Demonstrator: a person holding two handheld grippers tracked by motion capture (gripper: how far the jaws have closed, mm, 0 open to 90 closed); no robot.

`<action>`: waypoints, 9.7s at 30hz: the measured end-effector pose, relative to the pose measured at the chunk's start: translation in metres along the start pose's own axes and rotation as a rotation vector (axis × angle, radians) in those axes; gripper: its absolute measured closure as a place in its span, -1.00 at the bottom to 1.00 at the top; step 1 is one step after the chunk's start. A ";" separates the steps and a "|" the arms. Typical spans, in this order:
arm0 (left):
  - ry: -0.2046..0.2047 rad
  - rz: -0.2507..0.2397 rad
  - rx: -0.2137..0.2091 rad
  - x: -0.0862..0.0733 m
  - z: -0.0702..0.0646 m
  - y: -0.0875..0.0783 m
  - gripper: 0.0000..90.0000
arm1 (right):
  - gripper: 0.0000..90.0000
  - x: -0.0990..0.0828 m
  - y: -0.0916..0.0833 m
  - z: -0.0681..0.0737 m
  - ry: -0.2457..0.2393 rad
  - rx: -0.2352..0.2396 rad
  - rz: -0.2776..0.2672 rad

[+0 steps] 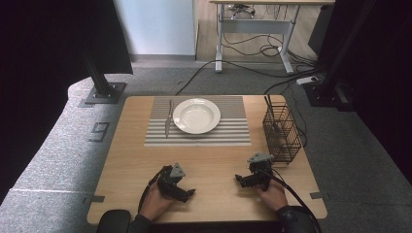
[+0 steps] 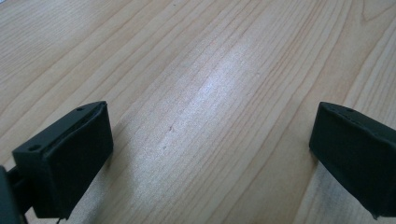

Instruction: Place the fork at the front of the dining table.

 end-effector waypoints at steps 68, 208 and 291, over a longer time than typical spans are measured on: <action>0.105 -0.093 -0.093 0.138 0.000 -0.020 -0.90 | -1.00 -0.005 -0.005 0.002 -0.016 0.018 -0.002; 0.258 -0.231 -0.164 0.336 -0.022 -0.057 0.73 | -1.00 -0.006 -0.006 0.002 -0.033 0.028 0.001; 0.248 -0.214 -0.269 0.214 -0.002 -0.062 0.73 | 0.86 0.118 -0.048 0.024 -0.349 0.331 -0.172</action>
Point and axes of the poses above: each handheld gripper's, and its own axes: y roughly forward along the jaws, x roughly out of its top, z roughly to its left, the point moved 5 cm from there along y, roughly forward along the jaws, and after that the axes turned 3 degrees about z, right-handed, at the moved point
